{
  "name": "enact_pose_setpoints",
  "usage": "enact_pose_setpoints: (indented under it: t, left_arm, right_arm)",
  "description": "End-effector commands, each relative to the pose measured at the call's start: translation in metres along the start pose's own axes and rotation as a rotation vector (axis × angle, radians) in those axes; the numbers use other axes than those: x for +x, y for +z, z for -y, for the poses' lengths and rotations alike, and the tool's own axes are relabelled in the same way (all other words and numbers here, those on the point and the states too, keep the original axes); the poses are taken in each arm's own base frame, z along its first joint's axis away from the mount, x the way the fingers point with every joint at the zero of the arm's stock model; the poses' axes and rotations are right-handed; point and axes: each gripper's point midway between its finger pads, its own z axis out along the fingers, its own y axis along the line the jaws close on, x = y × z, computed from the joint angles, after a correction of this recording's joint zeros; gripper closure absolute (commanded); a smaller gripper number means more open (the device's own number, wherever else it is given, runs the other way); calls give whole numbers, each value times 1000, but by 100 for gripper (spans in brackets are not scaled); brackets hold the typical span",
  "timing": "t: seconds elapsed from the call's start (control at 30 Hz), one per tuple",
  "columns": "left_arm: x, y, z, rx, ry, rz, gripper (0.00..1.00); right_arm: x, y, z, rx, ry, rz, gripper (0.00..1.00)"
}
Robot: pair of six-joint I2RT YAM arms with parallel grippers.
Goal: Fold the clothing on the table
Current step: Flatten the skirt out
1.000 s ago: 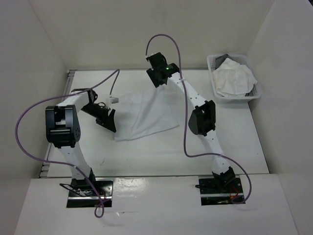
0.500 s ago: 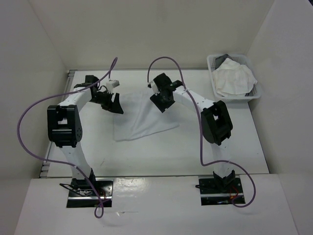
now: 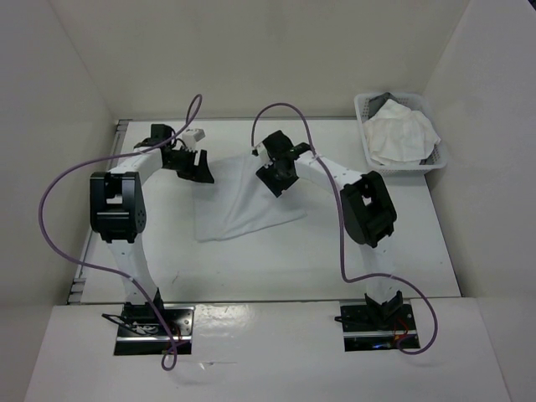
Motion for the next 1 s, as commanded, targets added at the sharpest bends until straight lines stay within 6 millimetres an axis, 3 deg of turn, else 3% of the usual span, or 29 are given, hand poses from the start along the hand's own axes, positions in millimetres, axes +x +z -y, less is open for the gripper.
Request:
enact_pose_setpoints:
  t: [0.0, 0.07, 0.23, 0.37, 0.4, 0.5, 0.63, 0.97]
  left_arm:
    - [-9, 6, -11, -28, -15, 29, 23]
    - [-8, 11, -12, -37, -17, 23, 23]
    - [-4, 16, -30, -142, -40, 10, 22]
    - [-3, 20, -28, -177, -44, -5, 19]
    - [0, 25, -27, -183, -49, -19, 13]
    - [-1, 29, -26, -210, -42, -22, 9]
    - [4, 33, -32, -272, -41, -47, 0]
    - [17, 29, -47, -424, -98, -101, 0]
  right_arm:
    - [-9, 11, -7, -25, -13, 29, 34]
    - [-5, 18, -10, -41, -13, 9, 34]
    - [-16, 23, -14, -72, -4, 20, 34]
    - [-29, 26, -21, -97, -3, 34, 34]
    - [-33, 25, -23, -107, -3, 45, 34]
    - [-34, 29, -30, -125, -11, 39, 34]
    - [-20, 37, -33, -132, -11, 1, 34]
    - [24, 49, -40, -138, -21, -78, 34]
